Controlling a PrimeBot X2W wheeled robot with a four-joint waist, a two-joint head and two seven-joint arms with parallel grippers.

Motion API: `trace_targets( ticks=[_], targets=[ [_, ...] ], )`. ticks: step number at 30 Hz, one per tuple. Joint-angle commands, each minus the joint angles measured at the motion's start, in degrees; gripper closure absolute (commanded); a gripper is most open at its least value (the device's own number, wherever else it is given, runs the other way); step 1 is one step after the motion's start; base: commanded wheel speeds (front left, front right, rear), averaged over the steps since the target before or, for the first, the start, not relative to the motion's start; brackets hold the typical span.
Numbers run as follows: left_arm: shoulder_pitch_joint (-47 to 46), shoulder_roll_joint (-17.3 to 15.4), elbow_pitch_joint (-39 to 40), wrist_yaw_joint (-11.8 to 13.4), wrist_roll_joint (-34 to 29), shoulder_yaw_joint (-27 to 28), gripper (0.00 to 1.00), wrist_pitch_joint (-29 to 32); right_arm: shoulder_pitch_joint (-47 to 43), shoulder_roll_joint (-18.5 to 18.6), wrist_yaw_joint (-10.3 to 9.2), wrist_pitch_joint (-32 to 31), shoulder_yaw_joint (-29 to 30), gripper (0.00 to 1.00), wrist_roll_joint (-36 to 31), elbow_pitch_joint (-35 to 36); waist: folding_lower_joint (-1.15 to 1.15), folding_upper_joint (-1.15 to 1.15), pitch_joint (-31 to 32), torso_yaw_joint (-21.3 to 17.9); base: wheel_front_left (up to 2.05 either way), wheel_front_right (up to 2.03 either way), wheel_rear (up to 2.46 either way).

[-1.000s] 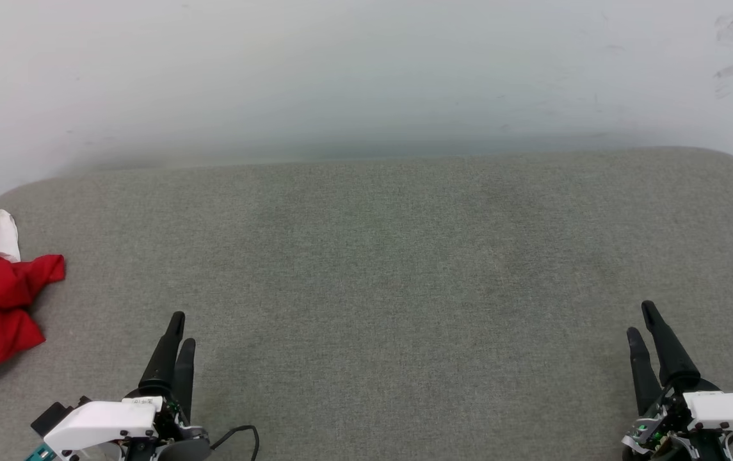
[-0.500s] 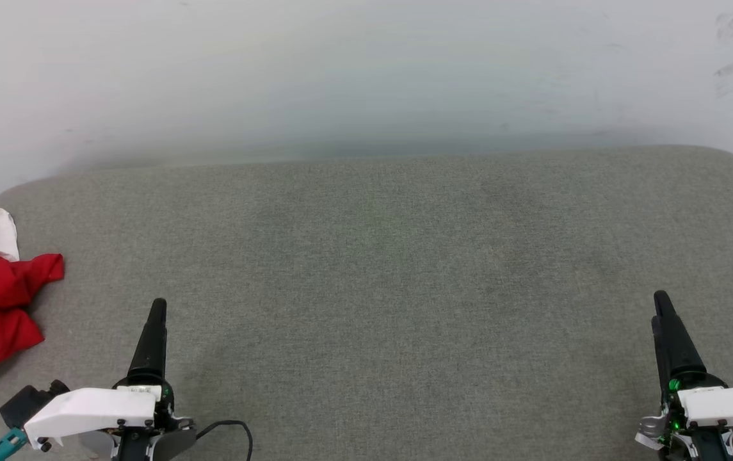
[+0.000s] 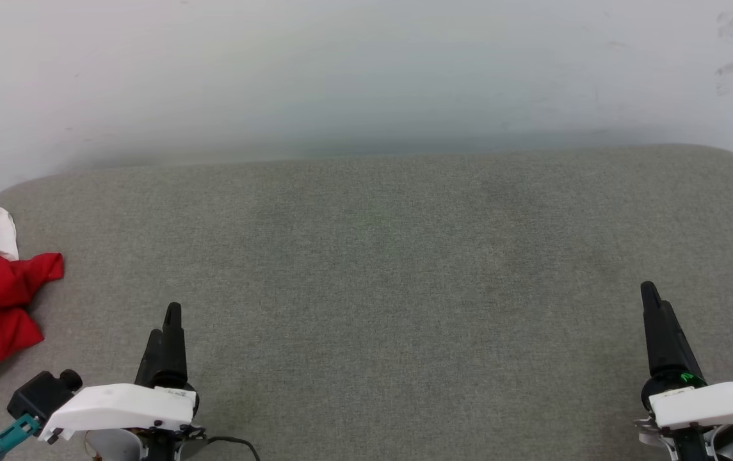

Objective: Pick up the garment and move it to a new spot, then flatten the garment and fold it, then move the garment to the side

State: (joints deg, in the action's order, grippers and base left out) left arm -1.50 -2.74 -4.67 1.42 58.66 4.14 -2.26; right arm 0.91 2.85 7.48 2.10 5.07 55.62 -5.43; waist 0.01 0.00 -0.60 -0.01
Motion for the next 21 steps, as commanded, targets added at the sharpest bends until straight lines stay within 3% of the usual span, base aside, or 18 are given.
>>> trace_targets(
  ticks=[1,21],
  targets=[
    [-0.4,-0.1,1.5,0.4,-2.9,-0.5,0.0,-0.6,0.3,0.1,0.01,0.8,-0.4,0.0,-3.2,1.6,-0.01,0.0,0.0,0.0,0.0,0.0,0.0],
    [1.8,-0.2,3.3,2.8,-21.1,-4.0,0.0,-4.2,-2.2,0.1,0.01,4.3,-1.5,0.0,-21.3,3.4,-0.01,0.0,0.1,0.1,0.0,0.0,0.0]
  ],
)
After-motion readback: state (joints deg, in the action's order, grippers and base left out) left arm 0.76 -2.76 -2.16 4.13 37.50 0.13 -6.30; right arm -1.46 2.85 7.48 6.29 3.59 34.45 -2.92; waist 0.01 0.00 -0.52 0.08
